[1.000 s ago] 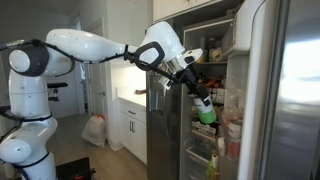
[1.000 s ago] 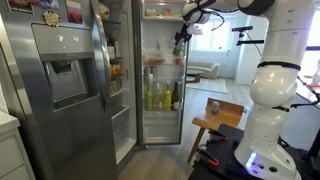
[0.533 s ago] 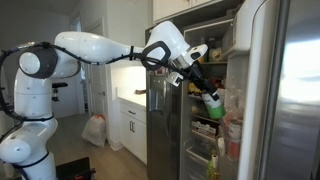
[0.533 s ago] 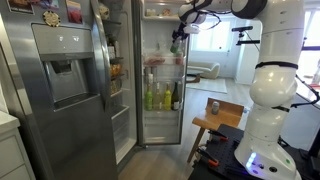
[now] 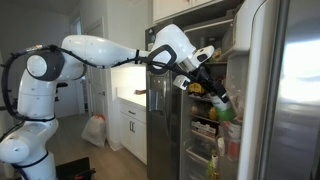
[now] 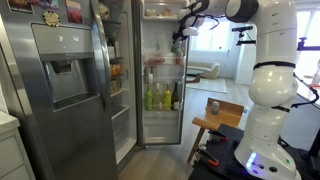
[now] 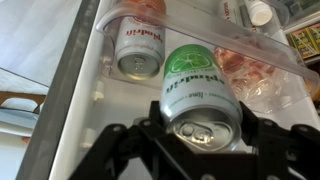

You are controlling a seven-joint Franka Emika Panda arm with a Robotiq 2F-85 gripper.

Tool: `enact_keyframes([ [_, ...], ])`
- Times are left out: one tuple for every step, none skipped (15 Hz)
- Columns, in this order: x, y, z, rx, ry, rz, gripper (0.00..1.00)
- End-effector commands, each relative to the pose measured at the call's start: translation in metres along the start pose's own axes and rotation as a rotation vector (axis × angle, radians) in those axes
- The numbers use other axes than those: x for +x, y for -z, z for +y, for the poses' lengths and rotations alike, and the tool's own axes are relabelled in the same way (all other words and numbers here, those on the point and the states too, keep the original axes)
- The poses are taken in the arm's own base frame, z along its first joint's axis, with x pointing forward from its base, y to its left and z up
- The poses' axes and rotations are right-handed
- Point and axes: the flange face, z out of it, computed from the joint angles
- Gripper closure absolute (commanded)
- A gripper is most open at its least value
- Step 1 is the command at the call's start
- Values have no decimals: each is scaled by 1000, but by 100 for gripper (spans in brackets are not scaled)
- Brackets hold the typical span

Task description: Put the green and white can beside the pink and white can on a shelf attached to the fridge door

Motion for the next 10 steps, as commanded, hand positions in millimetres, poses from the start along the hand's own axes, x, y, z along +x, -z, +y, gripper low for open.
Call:
enact_keyframes([
  [13,2,-3,-3,-11,48,53],
  [13,0,-5,0,-9,48,53],
  [13,-2,-7,2,-6,48,53],
  [13,-4,-9,4,-4,47,53],
  [14,-7,-10,4,-2,50,53],
  [14,-9,-11,3,-1,51,53],
  [15,-13,-11,0,-2,52,53],
  [15,-16,-11,-2,-3,54,53],
  [16,-20,-11,-5,-4,57,53],
  [17,-24,-11,-8,-4,58,53],
])
